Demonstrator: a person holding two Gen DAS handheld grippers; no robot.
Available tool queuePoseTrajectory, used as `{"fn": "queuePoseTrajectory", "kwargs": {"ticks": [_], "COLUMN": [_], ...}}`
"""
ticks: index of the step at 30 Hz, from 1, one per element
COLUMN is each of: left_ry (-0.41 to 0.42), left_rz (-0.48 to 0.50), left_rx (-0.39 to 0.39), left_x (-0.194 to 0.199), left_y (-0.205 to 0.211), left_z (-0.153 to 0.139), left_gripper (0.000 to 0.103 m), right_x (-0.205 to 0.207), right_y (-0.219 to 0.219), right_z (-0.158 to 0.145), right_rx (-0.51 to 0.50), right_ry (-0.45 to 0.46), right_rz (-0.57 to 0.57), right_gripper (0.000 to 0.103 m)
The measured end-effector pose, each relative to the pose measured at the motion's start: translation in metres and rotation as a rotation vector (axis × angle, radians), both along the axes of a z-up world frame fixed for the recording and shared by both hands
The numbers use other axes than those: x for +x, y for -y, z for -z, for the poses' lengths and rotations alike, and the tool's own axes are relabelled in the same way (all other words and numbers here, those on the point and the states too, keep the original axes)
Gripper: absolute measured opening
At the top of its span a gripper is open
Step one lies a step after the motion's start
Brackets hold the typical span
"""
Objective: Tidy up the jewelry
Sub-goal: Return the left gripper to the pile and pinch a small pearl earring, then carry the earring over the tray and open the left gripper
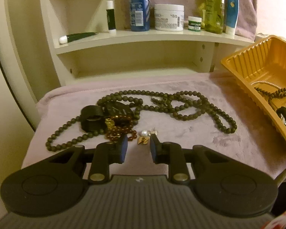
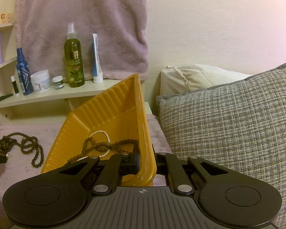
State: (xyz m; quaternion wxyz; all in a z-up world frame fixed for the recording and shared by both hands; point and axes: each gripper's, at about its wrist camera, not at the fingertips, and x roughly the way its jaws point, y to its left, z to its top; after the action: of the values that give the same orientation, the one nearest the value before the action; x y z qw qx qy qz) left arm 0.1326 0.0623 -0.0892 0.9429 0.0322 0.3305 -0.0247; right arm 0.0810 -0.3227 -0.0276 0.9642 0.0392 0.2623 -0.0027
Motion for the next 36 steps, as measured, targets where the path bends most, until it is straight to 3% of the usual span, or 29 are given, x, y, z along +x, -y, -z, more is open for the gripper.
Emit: {"fn": "queuePoseTrajectory", "kwargs": {"ticks": [6, 10, 17, 24, 36], "left_ry": [0.01, 0.004, 0.021, 0.056, 0.095], "left_rz": [0.003, 0.011, 0.021, 0.05, 0.345], "left_rx": [0.017, 0.025, 0.064, 0.052, -0.115], "left_x": [0.006, 0.004, -0.004, -0.014, -0.02], "left_y": [0.006, 0.009, 0.015, 0.026, 0.112], "left_z": [0.004, 0.004, -0.001, -0.014, -0.053], "left_gripper": [0.022, 0.009, 0.009, 0.008, 0.009], "right_x": [0.001, 0.001, 0.001, 0.001, 0.001], "right_y": [0.001, 0.001, 0.001, -0.001, -0.001], "right_z": [0.001, 0.001, 0.001, 0.001, -0.001], "right_rx": [-0.002, -0.002, -0.002, -0.002, 0.007], "right_ry": [-0.004, -0.004, -0.003, 0.0, 0.0], "right_rz": [0.001, 0.001, 0.001, 0.0, 0.001], "right_gripper": [0.007, 0.007, 0.007, 0.007, 0.007]}}
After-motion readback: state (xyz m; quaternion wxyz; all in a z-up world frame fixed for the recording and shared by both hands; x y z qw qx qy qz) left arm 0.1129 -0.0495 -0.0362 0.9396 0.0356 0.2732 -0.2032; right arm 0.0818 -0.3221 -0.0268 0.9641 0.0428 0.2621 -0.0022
